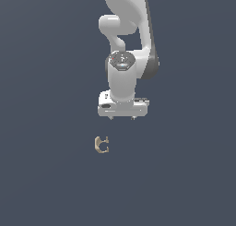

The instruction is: Pick up the object and move it to a goal position.

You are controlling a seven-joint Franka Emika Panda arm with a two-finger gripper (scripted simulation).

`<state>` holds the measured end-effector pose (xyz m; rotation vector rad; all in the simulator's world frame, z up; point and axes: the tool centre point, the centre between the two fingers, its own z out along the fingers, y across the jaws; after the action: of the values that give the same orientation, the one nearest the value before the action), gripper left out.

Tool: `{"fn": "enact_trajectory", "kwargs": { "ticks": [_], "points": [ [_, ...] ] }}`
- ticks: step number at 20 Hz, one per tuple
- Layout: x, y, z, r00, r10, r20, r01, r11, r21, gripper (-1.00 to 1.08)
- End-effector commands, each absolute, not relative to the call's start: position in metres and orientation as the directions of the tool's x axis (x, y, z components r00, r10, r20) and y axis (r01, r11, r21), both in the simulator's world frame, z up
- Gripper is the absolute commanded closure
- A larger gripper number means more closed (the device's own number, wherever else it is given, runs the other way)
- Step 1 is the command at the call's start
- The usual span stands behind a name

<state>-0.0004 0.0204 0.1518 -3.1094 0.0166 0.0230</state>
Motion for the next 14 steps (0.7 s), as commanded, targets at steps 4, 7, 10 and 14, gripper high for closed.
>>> {"fn": "enact_trajectory", "kwargs": {
  "ticks": [4, 7, 10, 14],
  "points": [
    [-0.0001, 0.0201, 0.153, 1.0, -0.007, -0.012, -0.008, -0.999, -0.032, -0.92],
    [0.0005, 0.0195, 0.1563, 1.0, 0.001, -0.003, 0.001, -0.999, -0.033, -0.92],
    [0.0006, 0.0194, 0.1581, 1.0, 0.005, 0.002, 0.005, -0.999, -0.034, -0.92],
    [0.0017, 0.0185, 0.1571, 1.0, 0.005, 0.001, 0.005, -0.999, -0.033, -0.92]
  ]
}}
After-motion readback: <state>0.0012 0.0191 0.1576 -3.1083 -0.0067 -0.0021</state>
